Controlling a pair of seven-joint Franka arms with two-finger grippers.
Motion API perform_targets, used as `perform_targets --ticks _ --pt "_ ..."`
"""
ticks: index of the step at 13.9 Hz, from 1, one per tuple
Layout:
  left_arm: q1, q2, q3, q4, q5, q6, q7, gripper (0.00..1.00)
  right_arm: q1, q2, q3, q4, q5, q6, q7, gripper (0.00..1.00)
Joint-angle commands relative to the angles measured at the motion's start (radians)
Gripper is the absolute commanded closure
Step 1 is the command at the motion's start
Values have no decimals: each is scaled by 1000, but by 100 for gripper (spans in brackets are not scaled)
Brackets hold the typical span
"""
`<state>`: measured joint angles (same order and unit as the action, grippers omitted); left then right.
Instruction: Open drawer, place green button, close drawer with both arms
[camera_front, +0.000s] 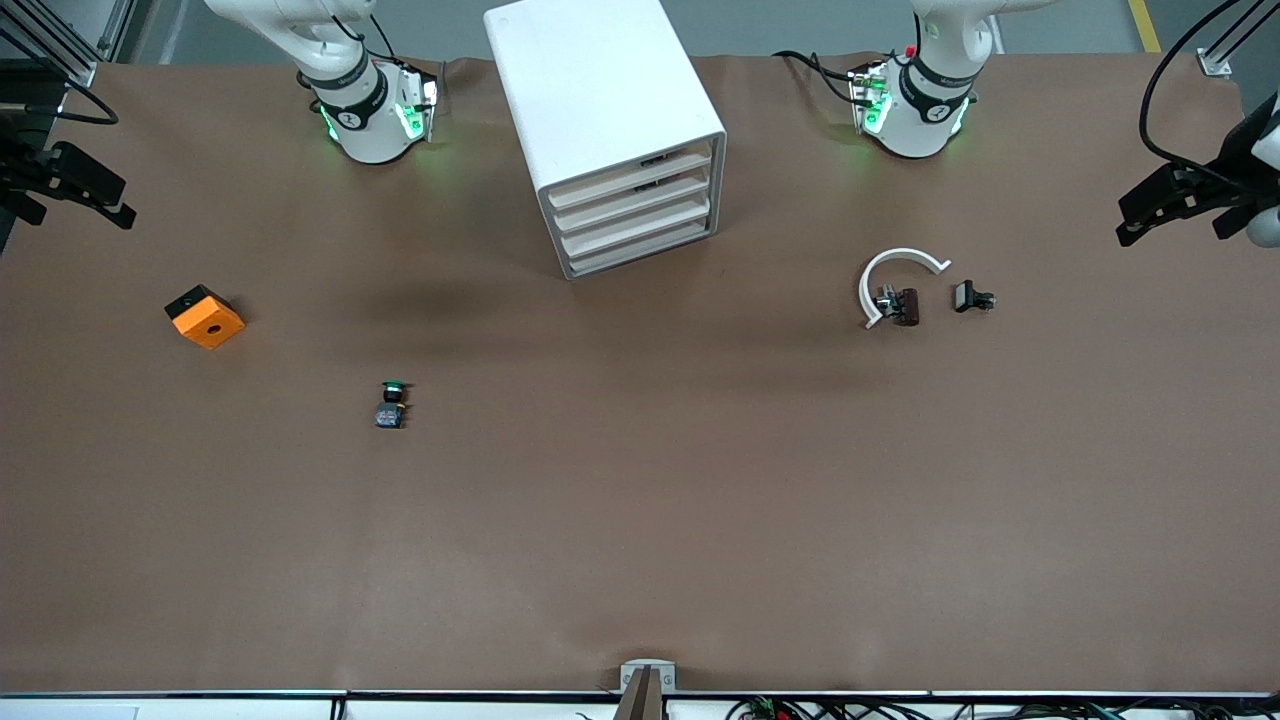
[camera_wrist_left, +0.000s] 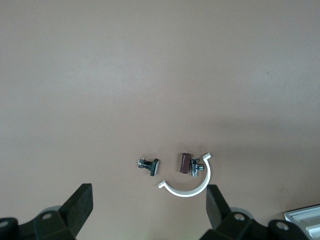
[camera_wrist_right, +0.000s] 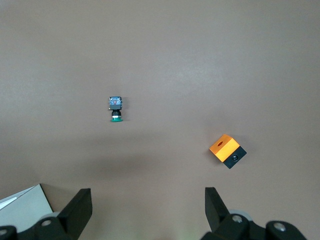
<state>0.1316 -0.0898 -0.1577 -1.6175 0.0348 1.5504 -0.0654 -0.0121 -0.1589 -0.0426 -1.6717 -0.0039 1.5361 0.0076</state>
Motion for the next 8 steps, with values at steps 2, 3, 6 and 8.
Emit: perform_targets --ticks 2,3,6,8 --pt "3 5 -10 19 2 -13 0 0 -6 -11 1 4 5 -11 -3 0" --pt "3 7 -8 27 0 -15 -2 0 -6 -11 1 4 5 -10 -3 0" --pt "-1 68 -10 54 7 -12 9 0 -9 -10 -2 4 7 -8 -3 0" --pt "-10 114 -17 56 5 0 0 0 -12 -7 -3 4 7 -14 -3 0"
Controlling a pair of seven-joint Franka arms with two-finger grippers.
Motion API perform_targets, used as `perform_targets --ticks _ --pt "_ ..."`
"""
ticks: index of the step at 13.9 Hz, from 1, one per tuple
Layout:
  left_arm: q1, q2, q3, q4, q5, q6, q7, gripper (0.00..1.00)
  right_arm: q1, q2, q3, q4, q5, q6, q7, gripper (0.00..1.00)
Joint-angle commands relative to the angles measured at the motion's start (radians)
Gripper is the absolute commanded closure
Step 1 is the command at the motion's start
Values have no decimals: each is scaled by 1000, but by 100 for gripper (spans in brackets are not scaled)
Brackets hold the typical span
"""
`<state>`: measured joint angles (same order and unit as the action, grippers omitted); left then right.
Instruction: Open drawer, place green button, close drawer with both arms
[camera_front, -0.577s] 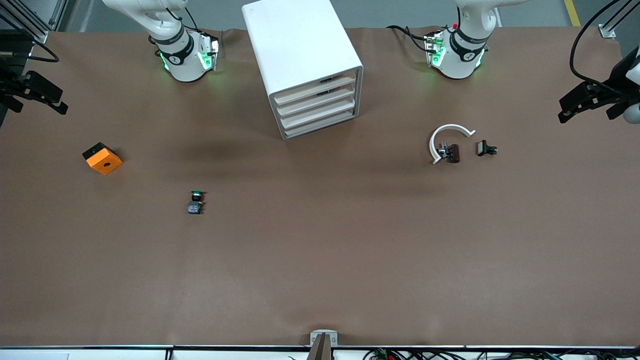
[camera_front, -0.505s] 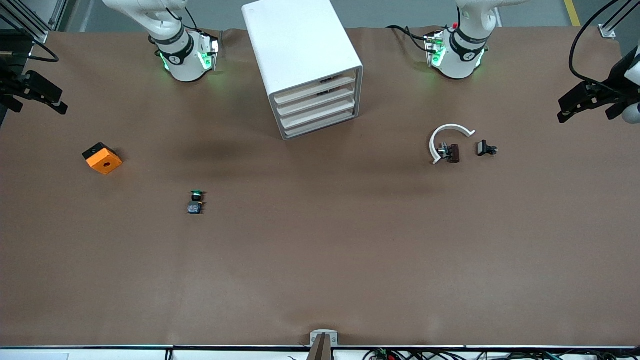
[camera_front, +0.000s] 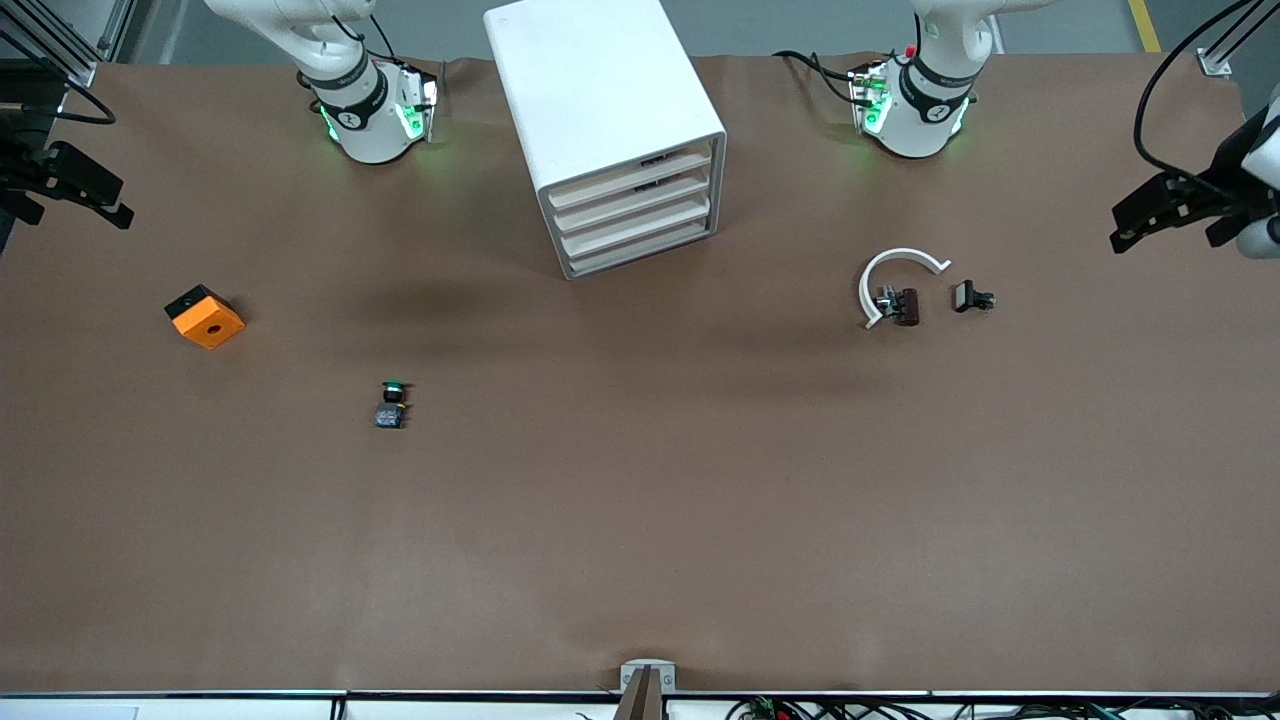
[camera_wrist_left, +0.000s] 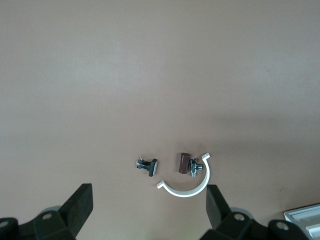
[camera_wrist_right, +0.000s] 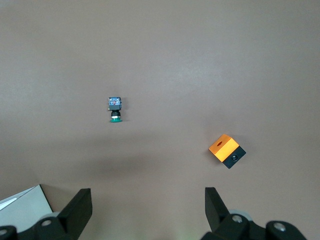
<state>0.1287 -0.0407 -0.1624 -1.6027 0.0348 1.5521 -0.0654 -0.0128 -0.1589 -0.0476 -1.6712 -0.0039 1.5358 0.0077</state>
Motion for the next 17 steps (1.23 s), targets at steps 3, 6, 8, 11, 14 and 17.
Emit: perform_targets --ticks 3,6,8,11,14,17 --pt "-14 140 -32 38 2 51 -5 0 -12 10 2 4 5 -48 6 0" --pt "-27 192 -46 34 2 65 -14 0 -16 25 2 10 5 -48 -3 0" --pt "-56 232 -48 30 2 85 -80 0 -10 58 2 22 1 -46 -8 0" --pt "-98 297 -49 33 -1 117 -203 0 -18 129 2 30 9 -29 -6 0" --pt "-152 370 -52 33 -4 169 -376 0 -24 208 0 48 -7 -32 -8 0" --pt "-228 458 -52 38 -24 213 -636 0 -10 217 2 35 -7 -2 -6 0"
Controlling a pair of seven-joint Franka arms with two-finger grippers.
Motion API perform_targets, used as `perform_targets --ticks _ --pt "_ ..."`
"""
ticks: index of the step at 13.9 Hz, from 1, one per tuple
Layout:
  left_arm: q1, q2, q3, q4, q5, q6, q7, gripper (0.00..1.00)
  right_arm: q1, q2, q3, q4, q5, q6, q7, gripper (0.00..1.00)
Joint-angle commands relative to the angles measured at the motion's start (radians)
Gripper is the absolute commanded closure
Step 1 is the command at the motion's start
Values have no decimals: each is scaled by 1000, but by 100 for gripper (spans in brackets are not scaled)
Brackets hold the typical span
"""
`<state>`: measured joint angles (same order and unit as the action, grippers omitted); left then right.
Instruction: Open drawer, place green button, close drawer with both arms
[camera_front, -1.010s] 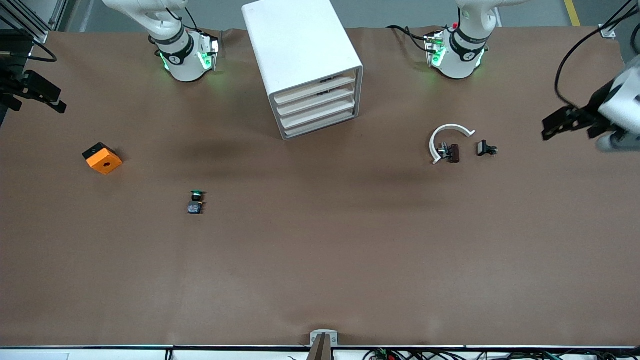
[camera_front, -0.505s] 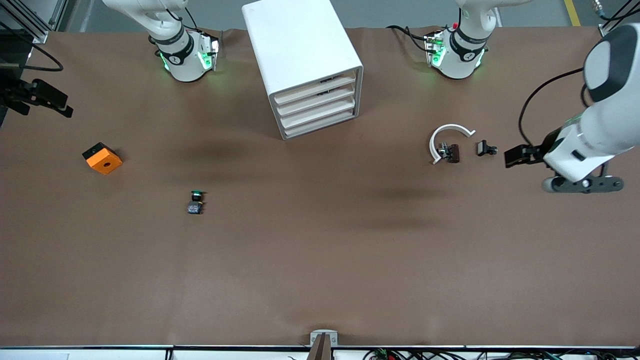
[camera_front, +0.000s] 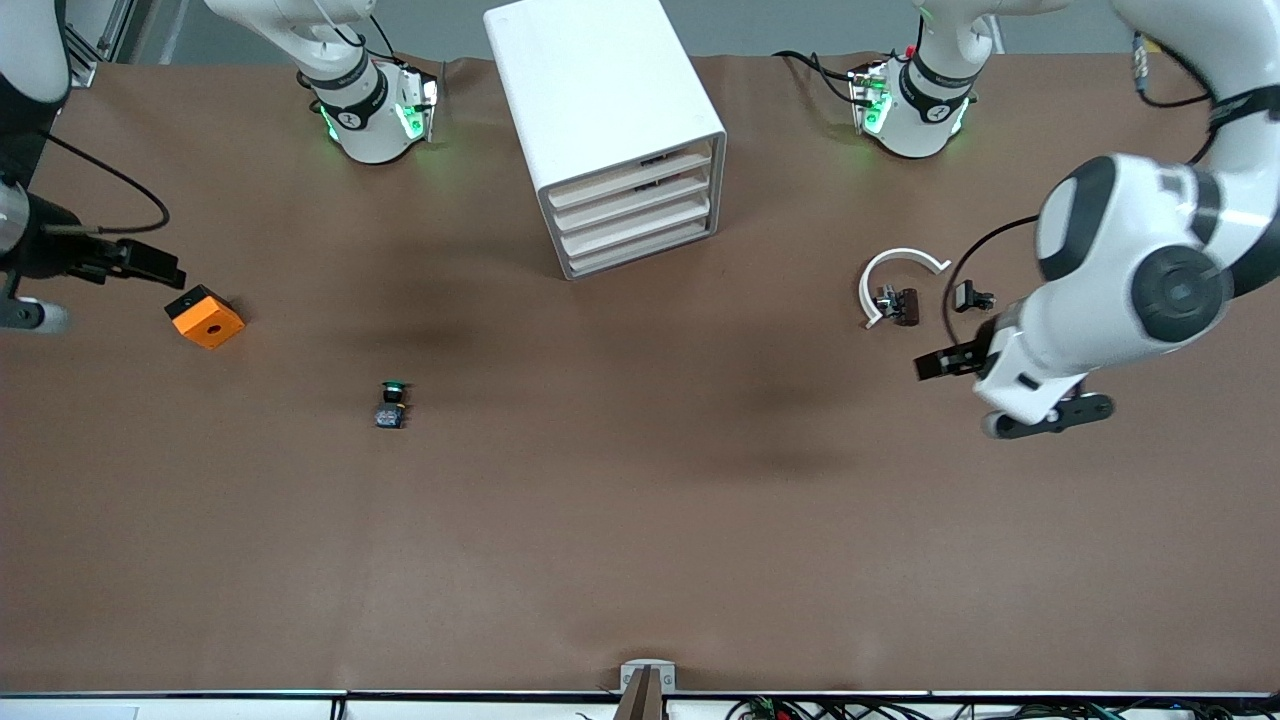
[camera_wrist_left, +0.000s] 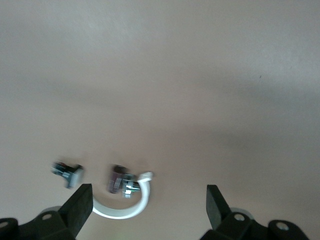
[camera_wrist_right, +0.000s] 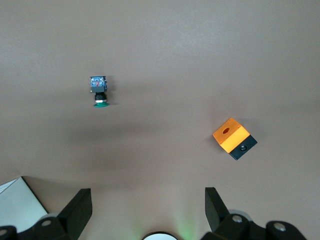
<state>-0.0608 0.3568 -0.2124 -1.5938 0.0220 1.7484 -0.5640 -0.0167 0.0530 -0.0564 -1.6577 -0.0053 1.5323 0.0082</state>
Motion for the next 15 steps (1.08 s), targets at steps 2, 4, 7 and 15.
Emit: perform_targets --ticks 2,4,7,15 --pt "-79 114 -2 29 -28 60 -285 0 20 4 15 -5 4 23 36 0" --pt "-99 171 -2 31 -40 86 -341 0 18 11 15 -20 40 31 90 0" --pt "-139 256 -4 29 -75 157 -451 0 -2 47 13 -28 50 43 59 0" --pt "-238 349 -1 17 -278 136 -606 0 92 10 18 -258 86 297 134 0"
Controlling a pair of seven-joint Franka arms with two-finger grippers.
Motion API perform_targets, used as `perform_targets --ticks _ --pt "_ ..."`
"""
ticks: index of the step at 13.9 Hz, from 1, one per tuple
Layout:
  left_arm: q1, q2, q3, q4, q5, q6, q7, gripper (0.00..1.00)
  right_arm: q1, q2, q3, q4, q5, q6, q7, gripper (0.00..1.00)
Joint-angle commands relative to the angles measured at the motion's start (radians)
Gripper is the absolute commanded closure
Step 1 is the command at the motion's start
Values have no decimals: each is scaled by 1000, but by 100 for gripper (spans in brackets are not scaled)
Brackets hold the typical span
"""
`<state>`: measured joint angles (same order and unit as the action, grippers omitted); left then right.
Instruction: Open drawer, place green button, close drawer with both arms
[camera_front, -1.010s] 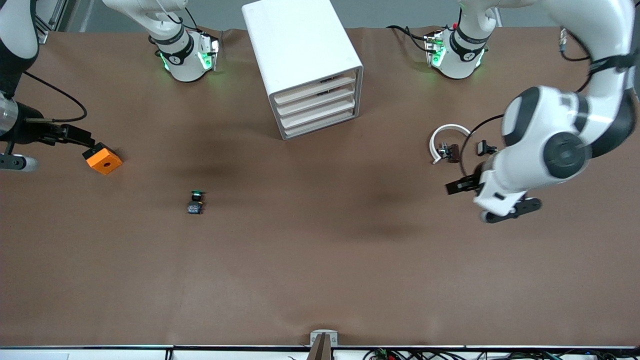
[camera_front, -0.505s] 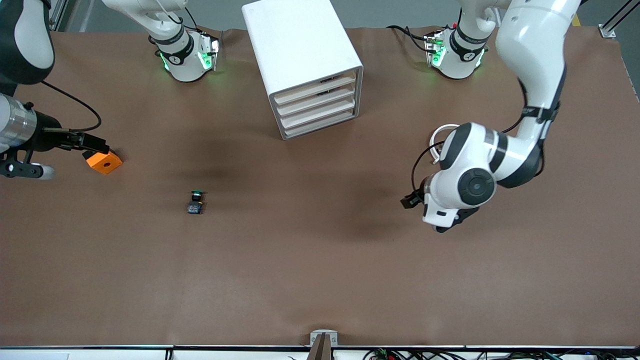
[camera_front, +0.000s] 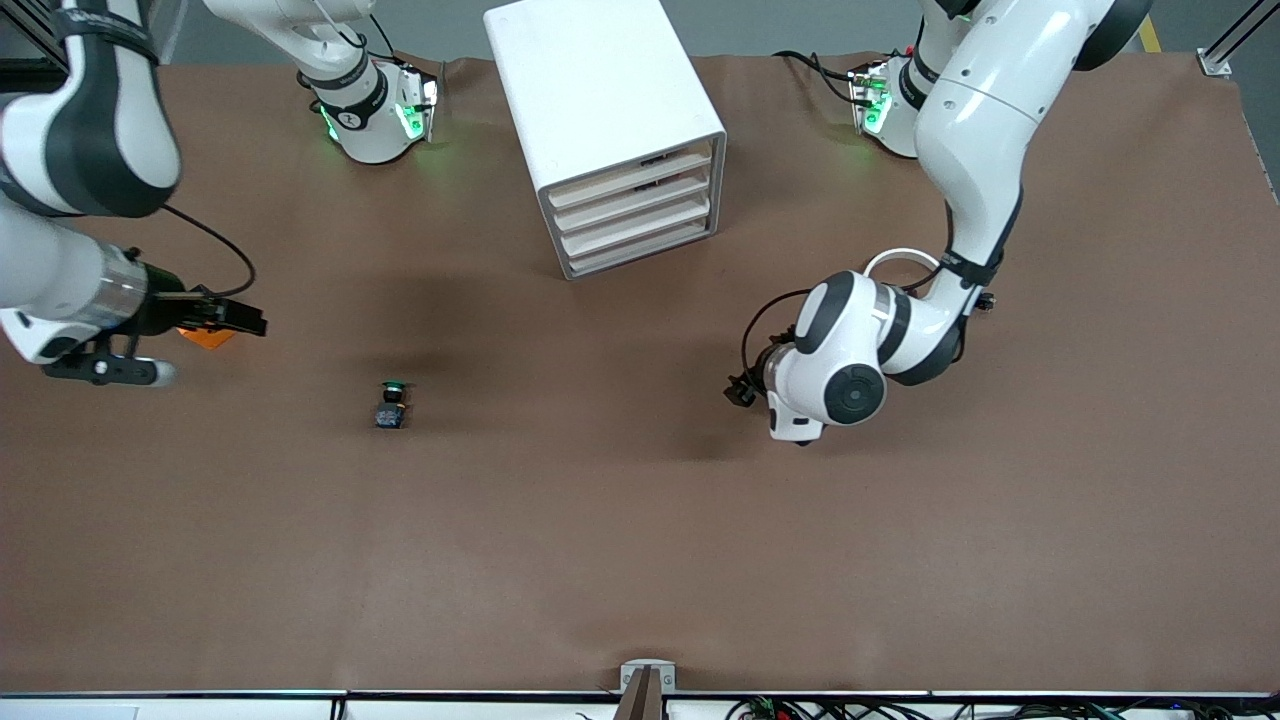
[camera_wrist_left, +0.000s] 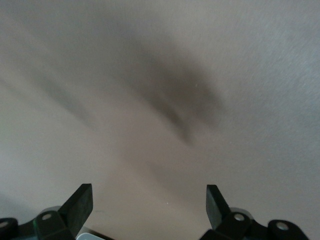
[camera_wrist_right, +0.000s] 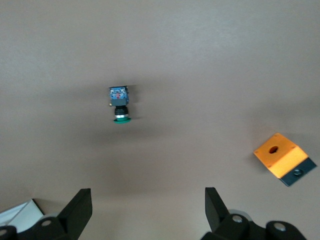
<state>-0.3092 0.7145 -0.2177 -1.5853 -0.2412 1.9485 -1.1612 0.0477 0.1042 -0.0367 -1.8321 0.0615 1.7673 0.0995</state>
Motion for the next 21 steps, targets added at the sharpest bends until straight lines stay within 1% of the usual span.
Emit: perform_targets --ticks 1,2,3,4,6,8,9,11,13,15,18,19,21 --pt "16 -10 9 14 -13 -151 -9 0 40 -43 -2 -123 30 110 52 0" --pt "24 -10 15 19 -10 -230 -11 0 44 -50 -2 -172 41 168 60 0" --pt "42 -10 18 21 -15 -256 -11 0 64 -60 0 -243 58 258 60 0" --pt "62 -9 18 22 -18 -258 -11 0 101 -60 -2 -301 63 350 59 0" --pt "61 -3 17 24 -44 -257 -14 0 116 -48 -2 -363 63 478 57 0" --pt "67 14 18 21 -114 -257 -60 0 152 -8 -2 -383 64 579 75 0" --pt "68 22 18 21 -127 -257 -81 0 158 17 -2 -386 64 622 91 0" --pt "67 43 18 22 -189 -252 -165 0 172 84 -2 -389 64 720 95 0" --pt "67 75 18 24 -312 -240 -248 0 172 146 -3 -385 63 771 91 0" --pt "67 91 18 24 -413 -229 -316 0 166 193 -3 -372 61 784 88 0" --pt "56 117 18 24 -490 -223 -354 0 164 232 -3 -360 61 787 92 0" --pt "55 117 18 19 -519 -200 -354 0 163 242 -3 -346 61 787 94 0" --pt "53 131 18 19 -599 -195 -362 0 155 284 -3 -306 63 785 94 0"
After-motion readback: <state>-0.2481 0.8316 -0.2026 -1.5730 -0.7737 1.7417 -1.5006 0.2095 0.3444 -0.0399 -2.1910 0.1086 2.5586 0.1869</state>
